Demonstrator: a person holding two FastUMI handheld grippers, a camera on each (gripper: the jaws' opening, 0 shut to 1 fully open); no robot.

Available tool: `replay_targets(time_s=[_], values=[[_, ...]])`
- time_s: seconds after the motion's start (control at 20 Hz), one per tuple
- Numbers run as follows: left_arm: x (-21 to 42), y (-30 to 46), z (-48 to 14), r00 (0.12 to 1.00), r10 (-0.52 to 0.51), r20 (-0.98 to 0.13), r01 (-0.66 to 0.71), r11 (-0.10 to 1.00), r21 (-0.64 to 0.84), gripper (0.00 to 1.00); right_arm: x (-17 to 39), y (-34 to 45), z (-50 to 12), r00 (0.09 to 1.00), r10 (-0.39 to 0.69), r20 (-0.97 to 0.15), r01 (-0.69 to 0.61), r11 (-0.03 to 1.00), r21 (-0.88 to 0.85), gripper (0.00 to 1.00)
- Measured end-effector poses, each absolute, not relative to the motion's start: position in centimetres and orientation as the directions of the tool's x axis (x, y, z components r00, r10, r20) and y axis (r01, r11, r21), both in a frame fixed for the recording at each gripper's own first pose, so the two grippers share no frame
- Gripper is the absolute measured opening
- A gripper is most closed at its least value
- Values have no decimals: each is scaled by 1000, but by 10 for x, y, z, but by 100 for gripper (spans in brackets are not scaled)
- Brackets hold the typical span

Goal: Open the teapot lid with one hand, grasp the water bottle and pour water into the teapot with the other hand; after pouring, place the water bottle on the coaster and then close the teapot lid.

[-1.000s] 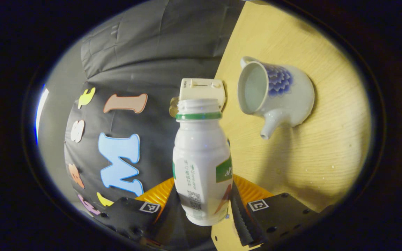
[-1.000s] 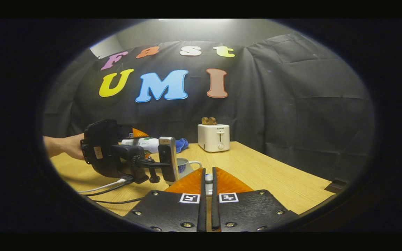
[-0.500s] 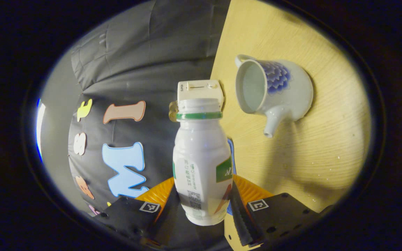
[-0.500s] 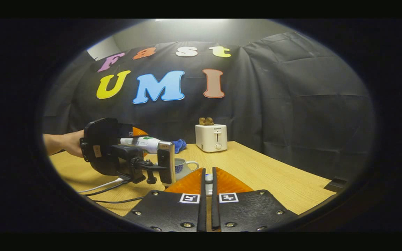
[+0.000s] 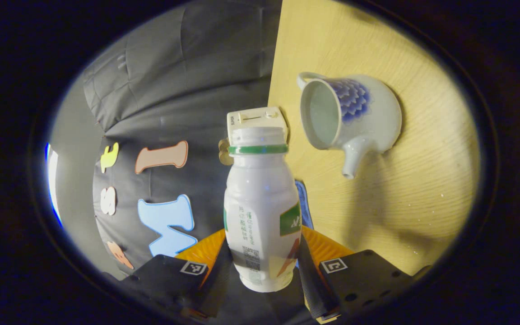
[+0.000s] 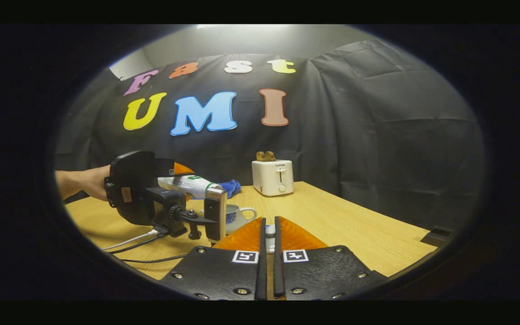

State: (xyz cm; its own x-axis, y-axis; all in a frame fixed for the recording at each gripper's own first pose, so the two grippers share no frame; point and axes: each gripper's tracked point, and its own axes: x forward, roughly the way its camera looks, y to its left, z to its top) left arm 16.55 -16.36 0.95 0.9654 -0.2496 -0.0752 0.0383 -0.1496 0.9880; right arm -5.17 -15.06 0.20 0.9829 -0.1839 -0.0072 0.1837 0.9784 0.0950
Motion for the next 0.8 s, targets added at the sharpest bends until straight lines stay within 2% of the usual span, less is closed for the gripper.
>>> replay_targets(time_s=[0.15, 0.2, 0.25, 0.35, 0.4, 0.5, 0.6, 0.7, 0.75, 0.8], values=[[167, -165, 14, 964, -258, -58, 9, -184, 983, 82, -53, -150, 3, 983, -182, -7, 182, 979, 95, 6], [168, -165, 13, 964, -260, -61, 12, -186, 982, 71, -53, -151, 2, 983, -183, -7, 182, 979, 93, 6], [169, -165, 16, 963, -261, -60, 11, -187, 982, 82, -53, -151, 1, 983, -184, -8, 184, 979, 93, 6], [168, -164, 17, 964, -261, -56, 5, -191, 982, 82, -53, -152, 1, 983, -184, -12, 184, 978, 98, 6], [169, -165, 18, 963, -262, -55, 4, -193, 981, 71, -53, -152, 0, 983, -183, -13, 184, 978, 98, 6], [167, -165, 20, 963, -264, -52, 0, -194, 981, 71, -53, -152, 1, 983, -184, -11, 184, 978, 95, 6], [166, -165, 22, 963, -265, -50, -4, -200, 980, 82, -53, -152, 3, 983, -183, -9, 183, 979, 94, 6], [167, -165, 23, 962, -268, -50, -8, -211, 977, 83, -53, -151, 3, 983, -182, -8, 182, 979, 93, 6], [168, -165, 24, 962, -268, -46, -17, -225, 974, 71, -54, -151, 4, 983, -182, -7, 182, 979, 91, 6], [169, -164, 25, 963, -267, -42, -23, -234, 972, 82, -54, -151, 4, 983, -182, -7, 182, 979, 90, 6]])
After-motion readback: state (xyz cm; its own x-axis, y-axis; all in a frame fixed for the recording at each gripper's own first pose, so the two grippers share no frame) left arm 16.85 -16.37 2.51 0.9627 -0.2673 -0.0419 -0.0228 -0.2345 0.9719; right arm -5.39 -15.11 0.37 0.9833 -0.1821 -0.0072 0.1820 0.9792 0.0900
